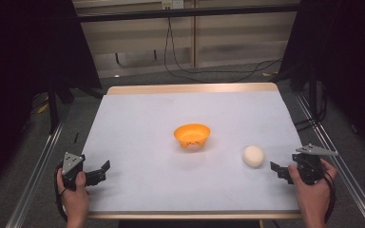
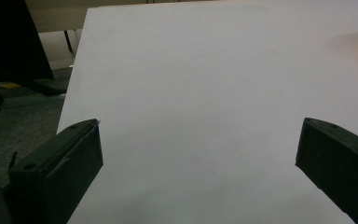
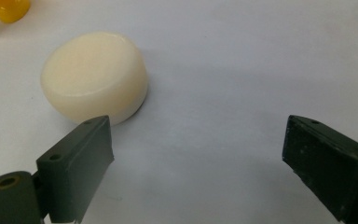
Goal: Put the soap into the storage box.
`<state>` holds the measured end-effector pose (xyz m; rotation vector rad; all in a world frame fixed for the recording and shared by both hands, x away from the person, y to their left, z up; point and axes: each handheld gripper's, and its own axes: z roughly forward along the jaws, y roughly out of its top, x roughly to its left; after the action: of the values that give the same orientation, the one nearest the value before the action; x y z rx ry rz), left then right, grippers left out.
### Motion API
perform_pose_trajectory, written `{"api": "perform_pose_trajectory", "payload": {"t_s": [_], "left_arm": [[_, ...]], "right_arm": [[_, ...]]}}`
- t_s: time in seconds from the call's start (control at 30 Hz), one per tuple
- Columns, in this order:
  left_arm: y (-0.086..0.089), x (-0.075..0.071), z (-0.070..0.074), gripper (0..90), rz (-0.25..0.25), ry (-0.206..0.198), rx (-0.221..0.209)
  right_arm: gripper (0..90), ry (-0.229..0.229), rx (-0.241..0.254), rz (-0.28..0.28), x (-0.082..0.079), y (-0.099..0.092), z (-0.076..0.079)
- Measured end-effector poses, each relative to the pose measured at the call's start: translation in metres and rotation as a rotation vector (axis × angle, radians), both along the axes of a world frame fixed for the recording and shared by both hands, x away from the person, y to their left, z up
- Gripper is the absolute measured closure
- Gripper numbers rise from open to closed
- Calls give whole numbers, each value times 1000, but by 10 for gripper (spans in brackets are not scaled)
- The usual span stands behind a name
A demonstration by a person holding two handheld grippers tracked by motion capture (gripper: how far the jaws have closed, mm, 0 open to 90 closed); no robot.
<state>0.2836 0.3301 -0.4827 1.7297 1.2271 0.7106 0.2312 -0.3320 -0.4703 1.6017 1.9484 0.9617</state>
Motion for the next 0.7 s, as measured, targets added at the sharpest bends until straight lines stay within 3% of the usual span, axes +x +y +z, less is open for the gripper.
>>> {"api": "perform_pose_trajectory", "payload": {"t_s": [0.7], "left_arm": [[0, 1, 0, 3, -10, 7, 11]], "right_arm": [[87, 34, -16, 59, 19, 25, 9]]}}
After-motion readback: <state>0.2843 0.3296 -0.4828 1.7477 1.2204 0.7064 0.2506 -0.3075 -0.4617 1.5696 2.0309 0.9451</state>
